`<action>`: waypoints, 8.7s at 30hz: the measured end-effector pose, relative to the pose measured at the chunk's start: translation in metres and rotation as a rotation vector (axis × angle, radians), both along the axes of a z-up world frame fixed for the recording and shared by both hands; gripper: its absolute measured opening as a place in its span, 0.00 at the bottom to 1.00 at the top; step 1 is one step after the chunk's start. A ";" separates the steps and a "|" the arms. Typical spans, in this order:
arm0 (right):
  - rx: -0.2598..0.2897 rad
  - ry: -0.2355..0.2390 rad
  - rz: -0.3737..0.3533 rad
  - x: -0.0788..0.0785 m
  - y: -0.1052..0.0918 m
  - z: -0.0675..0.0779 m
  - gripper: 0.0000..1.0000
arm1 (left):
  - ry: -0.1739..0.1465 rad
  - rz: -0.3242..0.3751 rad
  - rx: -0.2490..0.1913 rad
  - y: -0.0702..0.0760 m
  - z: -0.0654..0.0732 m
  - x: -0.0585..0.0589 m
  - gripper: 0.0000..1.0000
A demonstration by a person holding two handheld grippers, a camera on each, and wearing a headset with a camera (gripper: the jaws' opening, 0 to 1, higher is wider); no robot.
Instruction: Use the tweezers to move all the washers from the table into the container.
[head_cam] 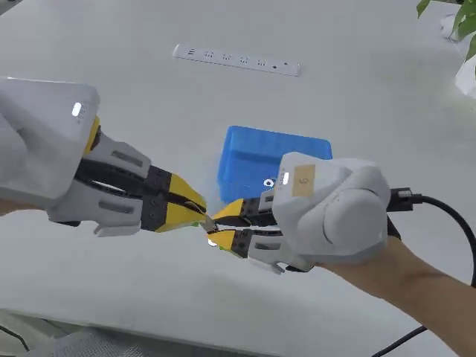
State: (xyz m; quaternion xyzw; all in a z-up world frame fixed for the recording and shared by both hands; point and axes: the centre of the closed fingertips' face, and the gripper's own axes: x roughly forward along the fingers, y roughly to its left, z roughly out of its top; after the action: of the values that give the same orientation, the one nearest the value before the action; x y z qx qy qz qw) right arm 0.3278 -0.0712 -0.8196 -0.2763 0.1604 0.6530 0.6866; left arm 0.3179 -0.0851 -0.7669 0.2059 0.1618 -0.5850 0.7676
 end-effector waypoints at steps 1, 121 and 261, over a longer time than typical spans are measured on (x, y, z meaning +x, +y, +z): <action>-0.002 0.003 -0.001 0.001 0.000 -0.001 0.11 | 0.004 0.003 -0.003 0.000 -0.001 0.001 0.06; 0.022 0.026 -0.359 0.136 -0.053 -0.009 0.04 | -0.029 -0.082 -0.006 -0.056 0.010 0.136 0.06; -0.093 0.034 -0.432 0.051 -0.118 -0.013 0.16 | 0.020 0.314 0.132 0.007 -0.055 0.040 0.16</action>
State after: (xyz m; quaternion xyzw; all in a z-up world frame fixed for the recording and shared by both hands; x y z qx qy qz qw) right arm 0.3792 -0.1889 -0.8330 -0.2559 0.2576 0.4871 0.7943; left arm 0.3578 -0.0776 -0.8216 0.2223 0.2377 -0.4480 0.8327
